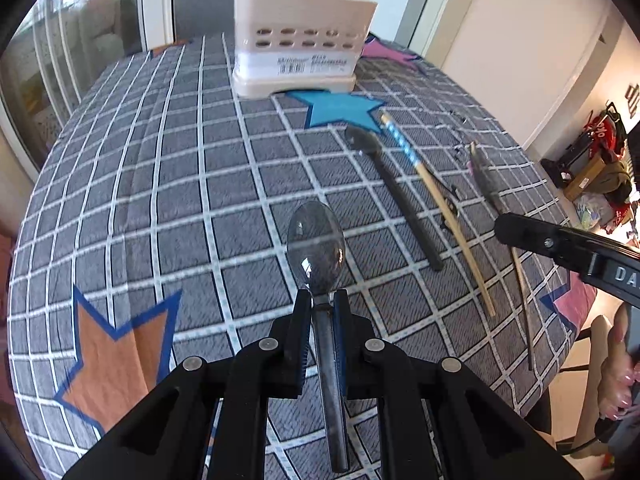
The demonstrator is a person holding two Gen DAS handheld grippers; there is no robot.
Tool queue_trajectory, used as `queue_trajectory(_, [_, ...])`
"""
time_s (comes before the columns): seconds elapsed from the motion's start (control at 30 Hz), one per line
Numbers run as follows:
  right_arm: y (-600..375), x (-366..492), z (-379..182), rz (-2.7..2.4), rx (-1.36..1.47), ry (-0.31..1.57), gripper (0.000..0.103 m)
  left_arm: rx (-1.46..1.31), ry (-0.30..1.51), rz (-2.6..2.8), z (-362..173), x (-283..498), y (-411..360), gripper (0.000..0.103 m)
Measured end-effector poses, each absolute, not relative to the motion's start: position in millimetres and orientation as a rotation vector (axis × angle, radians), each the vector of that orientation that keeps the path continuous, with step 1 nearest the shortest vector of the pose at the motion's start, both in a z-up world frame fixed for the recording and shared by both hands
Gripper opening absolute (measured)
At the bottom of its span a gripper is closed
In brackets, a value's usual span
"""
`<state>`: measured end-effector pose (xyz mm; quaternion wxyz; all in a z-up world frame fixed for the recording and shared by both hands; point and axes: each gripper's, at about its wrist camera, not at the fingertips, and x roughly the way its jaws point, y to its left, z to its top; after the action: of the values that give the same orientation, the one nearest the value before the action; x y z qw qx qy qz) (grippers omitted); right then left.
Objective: Organize utensils
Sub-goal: 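Grasp a dark translucent spoon handle with the right tool while the left tool grasps another spoon, then carry both spoons to the holder and lower them in, bowls up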
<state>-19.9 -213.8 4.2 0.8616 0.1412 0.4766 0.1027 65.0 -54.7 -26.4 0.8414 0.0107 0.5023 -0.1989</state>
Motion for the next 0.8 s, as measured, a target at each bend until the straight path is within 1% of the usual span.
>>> queue_trajectory(0.4, [-213.6, -5.0, 16.0, 0.176, 0.271, 1.022, 0.013, 0.048, 0.965, -0.444, -2.9, 70.0, -52.6, 0.043])
queue_trajectory(0.8, [-209.6, 9.7, 28.5, 0.180, 0.260, 1.023, 0.013, 0.063, 0.910, -0.455, 14.6, 77.5, -50.0, 0.043])
